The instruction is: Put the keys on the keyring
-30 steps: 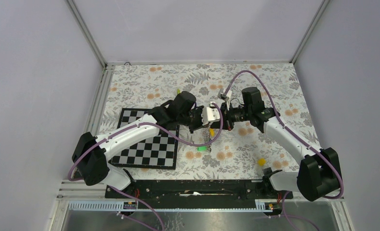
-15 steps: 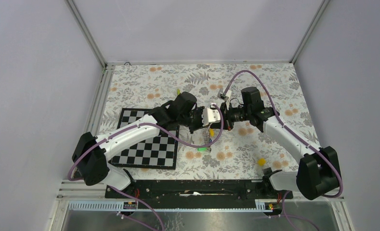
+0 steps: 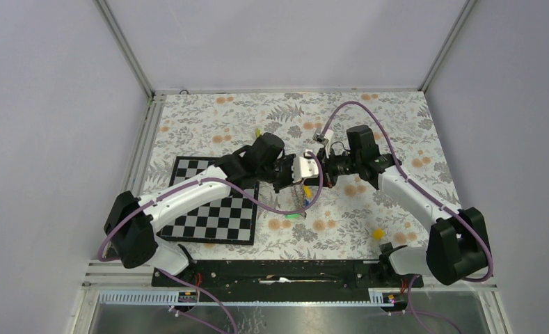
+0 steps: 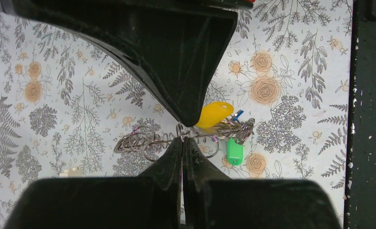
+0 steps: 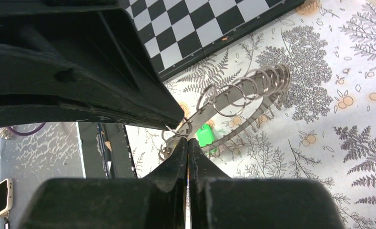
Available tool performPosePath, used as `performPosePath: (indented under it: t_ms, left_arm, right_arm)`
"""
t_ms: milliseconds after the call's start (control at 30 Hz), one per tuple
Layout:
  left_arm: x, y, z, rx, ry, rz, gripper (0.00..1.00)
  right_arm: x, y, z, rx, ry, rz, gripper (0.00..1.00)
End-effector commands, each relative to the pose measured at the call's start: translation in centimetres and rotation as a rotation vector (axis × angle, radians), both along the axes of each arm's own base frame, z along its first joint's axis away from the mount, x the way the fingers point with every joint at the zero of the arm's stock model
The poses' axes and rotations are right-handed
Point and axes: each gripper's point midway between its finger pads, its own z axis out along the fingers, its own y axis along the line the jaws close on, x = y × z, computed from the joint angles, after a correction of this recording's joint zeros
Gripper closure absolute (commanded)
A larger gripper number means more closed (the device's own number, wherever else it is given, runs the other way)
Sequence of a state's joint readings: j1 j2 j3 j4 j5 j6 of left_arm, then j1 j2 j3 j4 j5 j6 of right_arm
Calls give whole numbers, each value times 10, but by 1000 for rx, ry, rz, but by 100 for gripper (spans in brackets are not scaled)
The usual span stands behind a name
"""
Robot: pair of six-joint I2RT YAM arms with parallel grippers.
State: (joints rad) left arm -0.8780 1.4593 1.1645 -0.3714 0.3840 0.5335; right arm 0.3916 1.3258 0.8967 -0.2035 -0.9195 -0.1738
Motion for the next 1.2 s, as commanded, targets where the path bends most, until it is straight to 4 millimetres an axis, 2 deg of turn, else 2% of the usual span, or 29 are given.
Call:
performPosePath:
  t_ms: [0, 300, 533, 633, 800, 1000, 1167]
  left_arm:
    - [-18, -10, 30, -86, -39, -92, 100]
    - [-25, -9, 29, -86, -39, -126, 100]
    - [-31, -10, 36, -112, -22, -160, 100]
    - [-34, -11, 41, -137, -1, -183, 100]
    - [-36, -8, 51, -184, 44, -219, 100]
    - [-39, -5, 62, -255, 116, -254, 100]
    - [-39, -7, 70, -308, 180, -276, 100]
  right_arm:
    - [22, 0, 8, -19, -51, -55, 100]
    - [22, 1, 7, -18, -41, -49, 100]
    - [9, 3, 8, 21, -80, 28, 100]
    - [2, 3, 10, 47, -99, 61, 93]
    - [-7, 1, 21, 63, -177, 100, 76]
    - [-19, -7, 43, 67, -332, 133, 63]
    - [-29, -9, 56, 76, -367, 177, 55]
